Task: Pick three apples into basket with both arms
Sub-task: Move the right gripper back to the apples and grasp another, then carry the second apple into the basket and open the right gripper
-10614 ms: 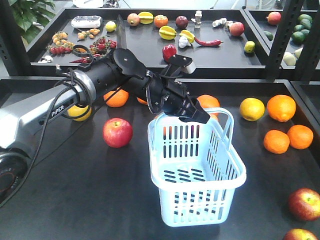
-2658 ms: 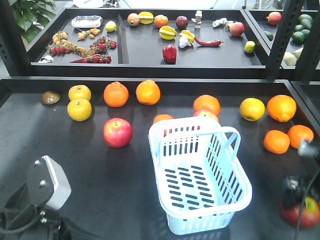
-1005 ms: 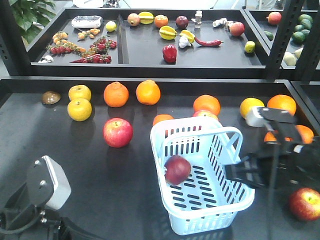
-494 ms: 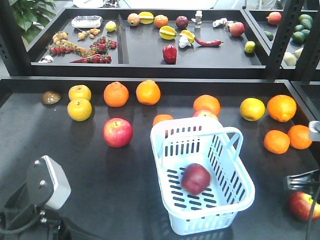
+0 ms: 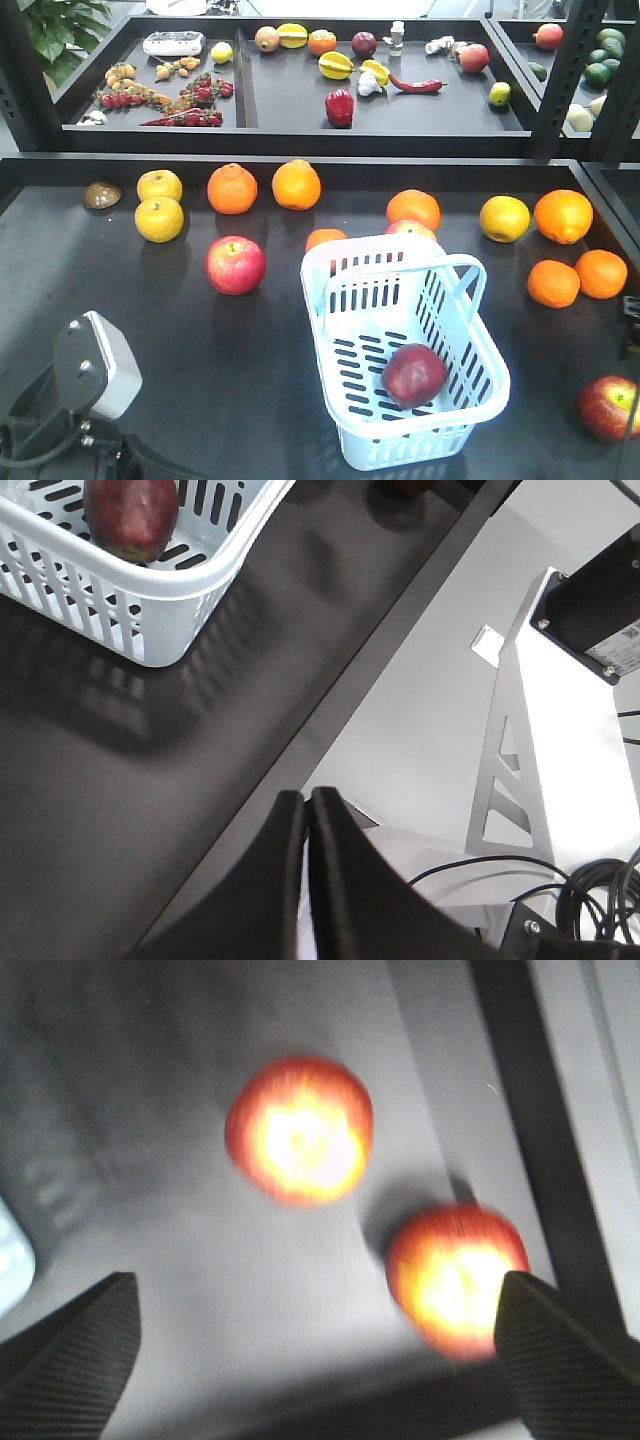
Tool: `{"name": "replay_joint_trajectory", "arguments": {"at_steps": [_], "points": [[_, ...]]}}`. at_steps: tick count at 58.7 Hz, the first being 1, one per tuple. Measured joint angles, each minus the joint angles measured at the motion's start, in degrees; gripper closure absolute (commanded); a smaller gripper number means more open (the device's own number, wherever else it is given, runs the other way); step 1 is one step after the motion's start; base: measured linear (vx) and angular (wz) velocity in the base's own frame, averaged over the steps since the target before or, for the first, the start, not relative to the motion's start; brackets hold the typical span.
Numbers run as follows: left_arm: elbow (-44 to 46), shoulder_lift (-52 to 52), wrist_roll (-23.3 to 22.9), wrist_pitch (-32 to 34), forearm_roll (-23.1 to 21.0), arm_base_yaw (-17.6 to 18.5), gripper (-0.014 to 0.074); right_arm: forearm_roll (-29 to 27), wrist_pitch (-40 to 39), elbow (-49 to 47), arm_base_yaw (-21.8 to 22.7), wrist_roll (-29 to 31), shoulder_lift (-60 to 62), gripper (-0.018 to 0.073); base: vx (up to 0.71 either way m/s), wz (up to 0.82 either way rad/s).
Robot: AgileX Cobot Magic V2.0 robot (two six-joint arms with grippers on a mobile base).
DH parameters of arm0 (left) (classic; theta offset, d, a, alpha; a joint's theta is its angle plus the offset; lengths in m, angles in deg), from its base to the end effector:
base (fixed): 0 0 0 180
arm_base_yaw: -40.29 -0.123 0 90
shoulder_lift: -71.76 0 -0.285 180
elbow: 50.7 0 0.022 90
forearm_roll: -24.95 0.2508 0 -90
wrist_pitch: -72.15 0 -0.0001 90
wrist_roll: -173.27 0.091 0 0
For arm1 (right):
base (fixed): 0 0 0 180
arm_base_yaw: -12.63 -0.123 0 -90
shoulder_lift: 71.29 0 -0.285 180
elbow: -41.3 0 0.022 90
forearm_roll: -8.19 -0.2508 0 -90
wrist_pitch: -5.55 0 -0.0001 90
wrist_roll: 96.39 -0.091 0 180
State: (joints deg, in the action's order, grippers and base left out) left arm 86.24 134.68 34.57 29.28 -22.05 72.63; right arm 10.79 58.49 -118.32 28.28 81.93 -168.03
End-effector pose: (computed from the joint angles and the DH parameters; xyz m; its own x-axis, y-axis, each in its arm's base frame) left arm 0.1192 -0.1292 0.2699 -0.5894 0.4293 -0.6843 0.7770 0.5332 -0.3347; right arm 0.2710 -0.0793 0.2217 -0.9478 0.2676 -0.1732 0.2775 0.9601 -0.0353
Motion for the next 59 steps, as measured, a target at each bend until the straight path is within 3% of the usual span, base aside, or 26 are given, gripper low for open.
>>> {"name": "replay_joint_trajectory", "arguments": {"at_steps": [19, 46, 53, 59], "points": [[0.0, 0.0, 0.0, 0.0, 0.0, 0.0, 0.0603, -0.7, -5.9, -1.7, 0.1, 2.5, -14.0, -0.0081, 0.0, 0.0], [0.0, 0.0, 0.0, 0.0, 0.0, 0.0, 0.0603, -0.7, -10.7, -1.9, 0.1, 3.3, -23.6, -0.0043, 0.0, 0.0], [0.0, 0.0, 0.0, 0.0, 0.0, 0.0, 0.0603, -0.9, -10.9, -2.0, 0.1, 4.6, -25.1, 0.0008, 0.0, 0.0], [0.0, 0.0, 0.0, 0.0, 0.0, 0.0, 0.0603, -1.1, -10.8, -2.0, 0.1, 6.3, -25.1, 0.0115, 0.0, 0.0]]}}
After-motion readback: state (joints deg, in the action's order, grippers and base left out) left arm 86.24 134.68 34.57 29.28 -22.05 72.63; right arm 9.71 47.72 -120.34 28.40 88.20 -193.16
